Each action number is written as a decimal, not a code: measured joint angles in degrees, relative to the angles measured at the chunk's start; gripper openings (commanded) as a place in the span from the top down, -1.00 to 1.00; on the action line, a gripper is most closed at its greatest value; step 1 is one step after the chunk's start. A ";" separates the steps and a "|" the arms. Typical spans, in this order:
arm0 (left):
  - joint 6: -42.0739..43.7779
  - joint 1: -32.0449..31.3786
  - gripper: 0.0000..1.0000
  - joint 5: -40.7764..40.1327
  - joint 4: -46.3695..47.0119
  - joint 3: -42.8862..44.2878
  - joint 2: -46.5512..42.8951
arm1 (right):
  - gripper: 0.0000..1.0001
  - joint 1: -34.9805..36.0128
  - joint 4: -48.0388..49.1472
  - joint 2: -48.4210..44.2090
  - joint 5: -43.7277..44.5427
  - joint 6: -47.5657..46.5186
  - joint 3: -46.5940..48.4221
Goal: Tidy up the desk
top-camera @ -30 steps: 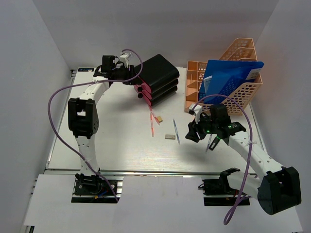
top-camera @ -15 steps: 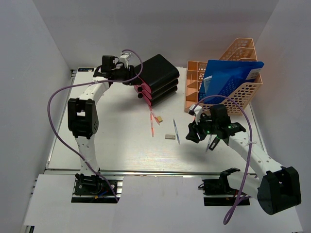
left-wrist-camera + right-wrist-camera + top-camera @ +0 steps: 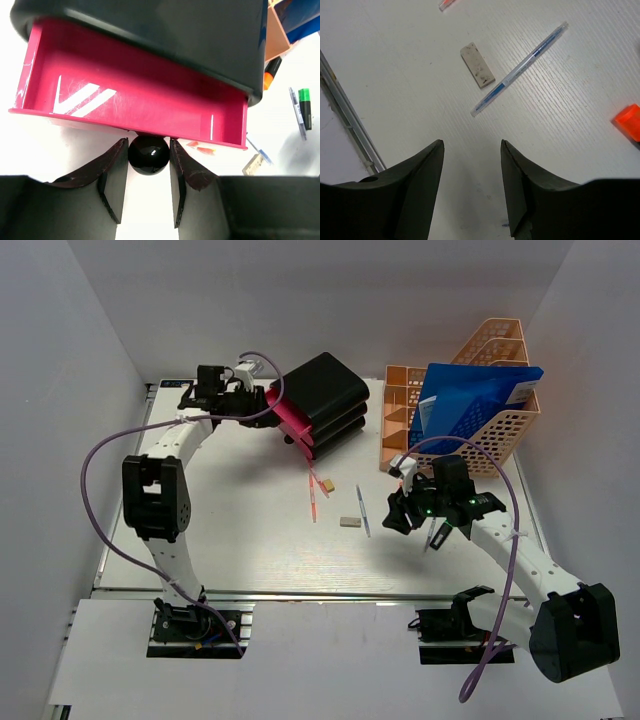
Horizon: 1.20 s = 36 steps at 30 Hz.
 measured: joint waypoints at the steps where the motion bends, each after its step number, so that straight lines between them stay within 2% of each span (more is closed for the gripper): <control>1: 0.09 0.20 0.37 -0.31 0.00 -1.09 -0.85 | -0.12 -0.09 0.00 0.00 0.02 0.00 0.00; 2: 0.13 0.31 0.36 -0.50 0.04 -1.99 -1.49 | -0.12 -0.15 0.00 0.00 0.02 -0.02 0.00; 3: 0.17 0.39 0.26 -0.79 0.20 -3.02 -2.19 | -0.13 -0.20 0.00 0.00 0.02 -0.02 0.00; 5: 0.22 0.42 -0.15 -1.33 0.59 -4.55 -3.32 | -0.15 -0.24 0.00 0.00 0.09 -0.02 0.00; 6: 0.50 0.42 -0.43 -1.60 0.50 -4.94 -3.74 | -0.16 -0.24 0.00 0.00 0.13 -0.02 -0.02; 9: 0.13 0.39 -0.91 -2.80 -0.17 -5.49 -4.11 | -0.19 -0.24 0.07 0.00 0.22 -0.07 -0.24; 10: -0.17 0.39 -0.94 -3.26 -0.28 -5.66 -4.11 | -0.19 -0.24 0.07 0.00 0.22 -0.09 -0.42; 17: -3.02 0.55 -0.96 -8.07 0.48 -9.07 -8.02 | -0.24 -0.24 0.02 0.00 0.76 -1.05 -1.01; 24: -7.82 1.05 -0.96 -14.45 5.05 -18.34 -21.64 | -0.22 -0.24 0.07 0.00 1.92 -1.81 -1.22; 28: -12.48 1.16 -0.96 -18.86 6.84 -24.41 -33.44 | -0.10 -0.17 0.02 -0.24 2.38 -3.96 -2.54; 31: -15.69 1.27 -0.96 -20.44 6.36 -29.29 -42.71 | 0.08 0.04 -0.74 -1.86 0.42 -8.35 -3.61; 32: -16.61 1.31 -0.96 -20.46 5.77 -30.82 -45.64 | 0.30 0.28 -1.25 -2.49 -0.59 -10.88 -3.78; 34: -17.75 1.31 -0.93 -20.39 5.07 -33.79 -49.77 | 0.52 1.09 -1.86 -2.99 -2.89 -16.74 -3.76; 36: -18.16 1.09 -0.86 -20.48 4.74 -37.68 -53.07 | 0.44 2.32 -2.45 -1.95 -4.42 -21.42 -3.39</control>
